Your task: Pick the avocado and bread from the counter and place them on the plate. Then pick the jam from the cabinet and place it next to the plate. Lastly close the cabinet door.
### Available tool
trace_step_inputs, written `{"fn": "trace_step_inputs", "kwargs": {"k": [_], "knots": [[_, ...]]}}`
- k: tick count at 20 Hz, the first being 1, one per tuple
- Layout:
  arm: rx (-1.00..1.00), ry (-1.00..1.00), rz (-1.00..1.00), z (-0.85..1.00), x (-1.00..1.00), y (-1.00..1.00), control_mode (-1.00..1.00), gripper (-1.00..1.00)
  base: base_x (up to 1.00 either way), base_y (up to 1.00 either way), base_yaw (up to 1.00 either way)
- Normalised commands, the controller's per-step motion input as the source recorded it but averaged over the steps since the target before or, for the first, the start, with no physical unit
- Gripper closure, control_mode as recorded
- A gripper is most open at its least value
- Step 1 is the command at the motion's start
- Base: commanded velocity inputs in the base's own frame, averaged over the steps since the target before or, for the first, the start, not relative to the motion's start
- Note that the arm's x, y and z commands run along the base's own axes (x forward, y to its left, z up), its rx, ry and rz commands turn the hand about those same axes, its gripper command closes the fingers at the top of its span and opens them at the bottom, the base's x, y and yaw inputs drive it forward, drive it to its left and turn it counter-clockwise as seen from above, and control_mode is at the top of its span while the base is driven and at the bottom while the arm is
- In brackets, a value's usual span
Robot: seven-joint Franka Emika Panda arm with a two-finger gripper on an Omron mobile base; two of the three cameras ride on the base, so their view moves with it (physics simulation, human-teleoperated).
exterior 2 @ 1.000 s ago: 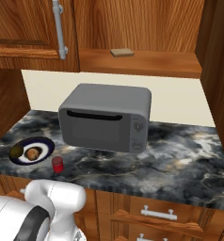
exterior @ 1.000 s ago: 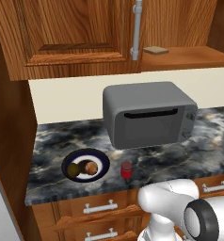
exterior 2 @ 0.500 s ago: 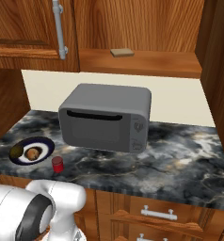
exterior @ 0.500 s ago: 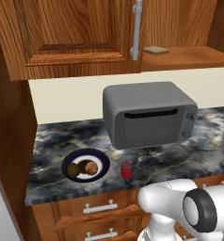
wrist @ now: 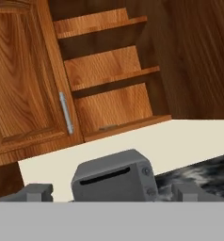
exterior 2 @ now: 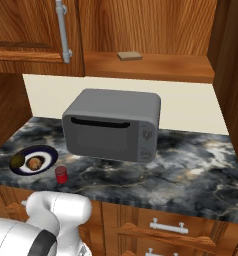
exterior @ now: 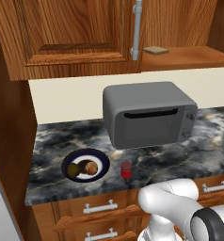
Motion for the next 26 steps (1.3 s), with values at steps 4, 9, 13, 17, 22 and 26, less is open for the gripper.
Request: {"fn": "trace_step_inputs", "kwargs": {"k": [4, 9, 13, 17, 22, 26], "knots": [[0.11, 0.00, -0.18, 0.23, -0.05, -0.57, -1.00, -1.00, 0.00, 0.00, 0.00], [0.02, 0.05, -0.17, 0.02, 0.56, -0.59, -1.00, -1.00, 0.00, 0.00, 0.00], [0.09, 0.01, -0.18, 0.00, 0.09, -0.96, -1.00, -1.00, 0.00, 0.00, 0.00], [0.18, 0.00, -0.21, 0.02, -0.07, -1.00, -1.00, -1.00, 0.00, 0.00, 0.00], [0.16, 0.07, -0.14, 0.07, -0.19, -0.87, -1.00, -1.00, 0.00, 0.00, 0.00], [0.14, 0.14, -0.09, 0.17, 0.00, -0.74, -1.00, -1.00, 0.00, 0.00, 0.00]]}}
